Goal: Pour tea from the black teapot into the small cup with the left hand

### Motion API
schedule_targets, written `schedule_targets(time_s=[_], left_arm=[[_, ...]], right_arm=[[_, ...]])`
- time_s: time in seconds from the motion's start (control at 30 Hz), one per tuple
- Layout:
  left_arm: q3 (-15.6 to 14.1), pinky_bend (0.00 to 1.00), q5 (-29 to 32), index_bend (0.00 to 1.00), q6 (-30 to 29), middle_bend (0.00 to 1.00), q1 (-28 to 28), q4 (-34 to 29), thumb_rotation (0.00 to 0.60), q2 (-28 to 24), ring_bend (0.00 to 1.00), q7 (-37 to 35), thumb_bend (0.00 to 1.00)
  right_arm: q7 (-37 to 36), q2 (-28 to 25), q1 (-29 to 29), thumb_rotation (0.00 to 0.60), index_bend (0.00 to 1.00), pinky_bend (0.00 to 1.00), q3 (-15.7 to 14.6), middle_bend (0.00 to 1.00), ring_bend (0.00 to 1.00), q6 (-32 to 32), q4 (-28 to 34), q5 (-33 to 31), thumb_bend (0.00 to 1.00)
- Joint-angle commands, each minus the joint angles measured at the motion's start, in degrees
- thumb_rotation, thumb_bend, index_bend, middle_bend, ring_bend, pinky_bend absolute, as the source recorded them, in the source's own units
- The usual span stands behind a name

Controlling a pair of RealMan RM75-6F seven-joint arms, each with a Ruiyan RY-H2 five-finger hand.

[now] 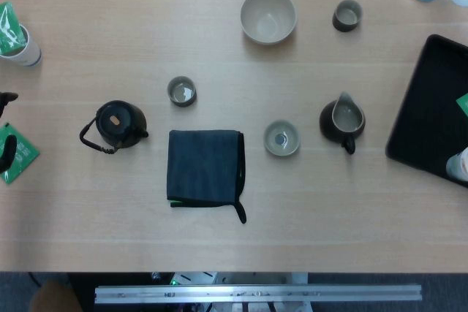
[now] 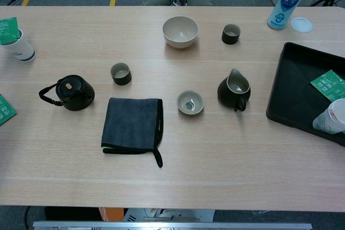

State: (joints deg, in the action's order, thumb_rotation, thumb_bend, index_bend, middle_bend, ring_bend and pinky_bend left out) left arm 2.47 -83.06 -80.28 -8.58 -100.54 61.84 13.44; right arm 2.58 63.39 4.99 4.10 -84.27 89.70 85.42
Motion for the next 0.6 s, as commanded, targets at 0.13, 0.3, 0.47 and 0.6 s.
schedule_targets(time_s=[0.13, 0.3, 0.47, 0.6], left_arm=[[0.2, 0.18, 0.0, 0.21, 0.8, 0.26, -0.7, 0.0, 0.593, 0.5, 0.22, 0.2, 0.42], [0.4, 0.18, -0.5, 0.21, 1.0, 0.26, -1.3, 0.0, 0.592, 0.3, 0.22, -0.4, 0.42], [-0.3, 0.18, -2.2, 0.21, 2.8, 0.26, -2.3, 0.7, 0.600, -0.7, 0.22, -3.7, 0.42], [-1.3, 0.18, -4.3, 0.21, 5.4, 0.25, -3.8, 2.2, 0.600, -1.4, 0.22, -7.0, 0.42]], right_arm=[[-0.6, 0.0, -0.3, 0.600, 0.32, 0.28, 0.0, 0.34, 0.22, -0.2, -0.3, -0.2, 0.10], [-1.7, -0.1, -0.3, 0.600, 0.32, 0.28, 0.0, 0.34, 0.22, -0.8, -0.2, 0.5, 0.10], [-2.5, -0.9, 0.0, 0.600, 0.32, 0.28, 0.7, 0.34, 0.22, -1.8, 0.7, 1.3, 0.10], [-2.7, -2.2, 0.5, 0.600, 0.32, 0.28, 1.5, 0.34, 0.22, -2.2, 2.2, 1.8, 0.10]])
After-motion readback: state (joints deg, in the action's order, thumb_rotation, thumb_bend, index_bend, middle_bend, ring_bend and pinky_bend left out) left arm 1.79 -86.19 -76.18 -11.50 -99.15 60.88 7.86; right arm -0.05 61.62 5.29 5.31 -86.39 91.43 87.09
